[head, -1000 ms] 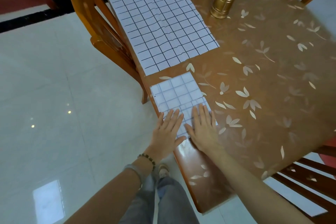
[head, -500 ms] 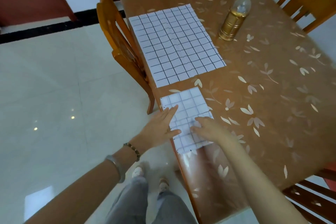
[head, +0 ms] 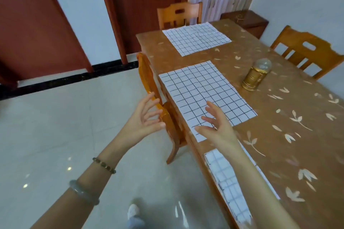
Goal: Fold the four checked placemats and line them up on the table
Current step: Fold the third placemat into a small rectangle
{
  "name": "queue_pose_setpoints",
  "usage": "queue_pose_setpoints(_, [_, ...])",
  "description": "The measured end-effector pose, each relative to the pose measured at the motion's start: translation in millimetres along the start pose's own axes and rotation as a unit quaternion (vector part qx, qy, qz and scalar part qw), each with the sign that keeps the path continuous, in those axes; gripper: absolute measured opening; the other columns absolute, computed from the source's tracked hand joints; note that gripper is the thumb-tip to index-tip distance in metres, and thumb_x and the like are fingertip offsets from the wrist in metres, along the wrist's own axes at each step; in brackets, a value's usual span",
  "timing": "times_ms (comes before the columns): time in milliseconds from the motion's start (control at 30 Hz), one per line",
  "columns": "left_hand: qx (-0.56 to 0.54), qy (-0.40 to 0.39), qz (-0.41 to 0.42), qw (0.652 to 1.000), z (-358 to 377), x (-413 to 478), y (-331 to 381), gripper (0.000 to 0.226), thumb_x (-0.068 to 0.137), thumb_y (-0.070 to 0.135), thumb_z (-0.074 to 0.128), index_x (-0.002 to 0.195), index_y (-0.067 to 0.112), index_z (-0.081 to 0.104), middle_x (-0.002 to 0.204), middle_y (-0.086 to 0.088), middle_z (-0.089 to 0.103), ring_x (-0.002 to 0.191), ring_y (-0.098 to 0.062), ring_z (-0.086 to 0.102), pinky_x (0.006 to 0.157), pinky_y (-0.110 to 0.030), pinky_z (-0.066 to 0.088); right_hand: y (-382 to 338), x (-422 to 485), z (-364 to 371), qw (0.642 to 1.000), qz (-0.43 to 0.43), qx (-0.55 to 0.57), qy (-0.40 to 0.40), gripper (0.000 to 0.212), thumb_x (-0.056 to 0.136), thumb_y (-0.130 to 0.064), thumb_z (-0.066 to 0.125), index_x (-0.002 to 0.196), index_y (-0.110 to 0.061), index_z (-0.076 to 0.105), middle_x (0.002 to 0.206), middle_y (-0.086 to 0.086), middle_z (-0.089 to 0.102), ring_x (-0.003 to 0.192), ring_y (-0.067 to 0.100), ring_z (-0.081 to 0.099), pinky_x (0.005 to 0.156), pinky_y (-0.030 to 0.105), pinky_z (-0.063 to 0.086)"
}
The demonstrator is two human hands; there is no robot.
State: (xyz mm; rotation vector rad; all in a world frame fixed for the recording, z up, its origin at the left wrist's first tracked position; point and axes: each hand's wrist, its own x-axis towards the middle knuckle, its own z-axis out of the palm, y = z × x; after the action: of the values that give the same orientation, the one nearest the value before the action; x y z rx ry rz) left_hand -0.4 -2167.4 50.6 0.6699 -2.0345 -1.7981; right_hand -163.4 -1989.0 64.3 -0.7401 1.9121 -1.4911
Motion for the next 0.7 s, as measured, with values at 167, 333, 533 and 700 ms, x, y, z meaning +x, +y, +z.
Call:
queue_pose_setpoints(167, [0.027,-0.037,0.018,0.999,-82.9,37.6,3.6,0.105,0.063,0.047,0.082,0.148,0.040,0.019,0.142,0.023,0.039,0.123,0.001,0.050,0.099,-0.024,0.046,-21.8,34.1,62.0,1.000,-0.007,-0.001,0.015,0.081,0.069,-0.019,0.078,0.133,-0.045,0.036,0.138,-0.011,0.042,0.122,0.008,0.048,0.094,0.027,0.048])
queue_pose_setpoints(333, [0.033,-0.088,0.028,0.995,-125.6,84.6,1.4,0.104,0.064,0.050,0.082,0.147,0.043,0.020,0.141,0.025,0.039,0.124,0.002,0.049,0.102,-0.027,0.044,-38.6,63.0,100.3,0.998,0.019,-0.005,0.061,0.080,0.076,-0.017,0.077,0.139,-0.040,0.033,0.135,-0.009,0.045,0.120,0.009,0.049,0.096,0.030,0.049])
queue_pose_setpoints(533, [0.019,-0.140,0.031,0.990,-141.6,158.0,-12.3,0.092,0.073,0.029,0.079,0.145,0.043,0.023,0.143,0.018,0.041,0.124,-0.001,0.051,0.101,-0.026,0.047,-31.2,109.2,108.1,0.992,0.028,0.010,0.123,0.081,0.073,-0.020,0.078,0.137,-0.044,0.034,0.133,-0.010,0.049,0.118,0.006,0.051,0.092,0.029,0.051])
queue_pose_setpoints(700, [0.022,-0.194,0.019,0.980,-141.2,235.0,-29.3,0.090,0.074,0.026,0.078,0.143,0.044,0.023,0.145,0.016,0.042,0.126,-0.005,0.050,0.102,-0.031,0.046,-15.9,162.3,97.4,0.985,0.044,0.025,0.167,0.084,0.071,-0.018,0.079,0.138,-0.041,0.033,0.132,-0.008,0.049,0.118,0.008,0.051,0.096,0.033,0.049])
